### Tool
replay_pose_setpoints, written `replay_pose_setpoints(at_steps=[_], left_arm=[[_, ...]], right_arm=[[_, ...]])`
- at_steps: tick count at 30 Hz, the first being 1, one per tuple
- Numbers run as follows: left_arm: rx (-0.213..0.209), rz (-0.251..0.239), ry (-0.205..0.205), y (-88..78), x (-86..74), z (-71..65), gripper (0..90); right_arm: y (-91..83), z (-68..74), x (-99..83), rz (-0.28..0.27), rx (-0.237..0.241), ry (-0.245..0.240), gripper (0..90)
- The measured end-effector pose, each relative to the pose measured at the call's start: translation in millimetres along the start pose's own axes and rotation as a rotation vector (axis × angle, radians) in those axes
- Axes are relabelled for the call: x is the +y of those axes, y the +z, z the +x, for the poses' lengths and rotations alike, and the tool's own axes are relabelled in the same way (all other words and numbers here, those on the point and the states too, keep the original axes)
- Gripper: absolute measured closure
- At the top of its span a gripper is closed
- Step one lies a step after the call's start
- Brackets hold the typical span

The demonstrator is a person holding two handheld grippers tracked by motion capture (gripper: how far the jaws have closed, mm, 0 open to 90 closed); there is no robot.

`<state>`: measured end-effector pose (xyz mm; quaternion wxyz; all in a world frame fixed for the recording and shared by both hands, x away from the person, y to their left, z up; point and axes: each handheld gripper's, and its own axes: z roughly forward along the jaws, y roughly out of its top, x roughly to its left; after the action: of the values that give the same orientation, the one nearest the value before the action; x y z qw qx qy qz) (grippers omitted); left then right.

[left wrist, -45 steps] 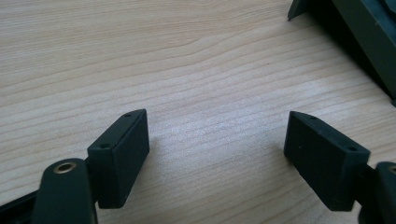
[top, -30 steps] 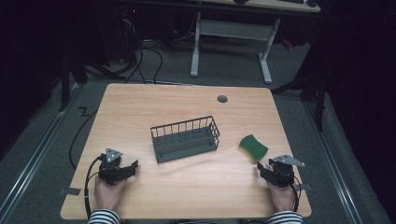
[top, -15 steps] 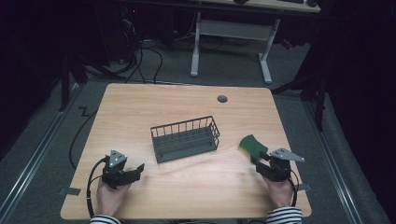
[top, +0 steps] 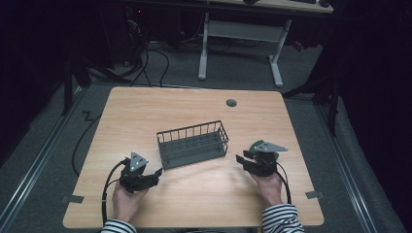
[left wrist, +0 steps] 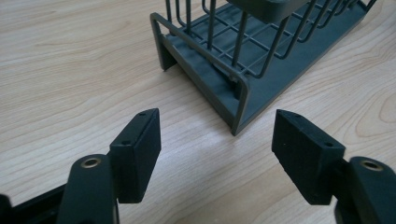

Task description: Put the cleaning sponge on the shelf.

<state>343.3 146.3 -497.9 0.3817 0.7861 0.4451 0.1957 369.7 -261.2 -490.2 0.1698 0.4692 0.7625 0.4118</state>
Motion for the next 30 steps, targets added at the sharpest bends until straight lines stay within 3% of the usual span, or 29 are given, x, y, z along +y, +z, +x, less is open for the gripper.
replay_pose_setpoints(at_steps=[4,15,20,30], left_arm=[[0.001,0.008,0.004,5.0,2.1,-1.9,38.7],[-0.019,0.025,-0.013,17.6,4.7,-3.4,48.3],[-0.025,0.037,-0.018,21.8,5.4,-4.4,56.8],[-0.043,0.038,-0.005,24.8,5.2,-5.3,73.7]], right_arm=[[12.5,1.4,6.2,0.010,0.019,0.025,58.7],[36.0,10.3,15.5,0.038,0.009,-0.001,62.5],[46.0,12.5,17.1,0.058,-0.003,-0.014,69.1],[49.3,13.8,17.1,0.074,-0.025,-0.038,83.2]])
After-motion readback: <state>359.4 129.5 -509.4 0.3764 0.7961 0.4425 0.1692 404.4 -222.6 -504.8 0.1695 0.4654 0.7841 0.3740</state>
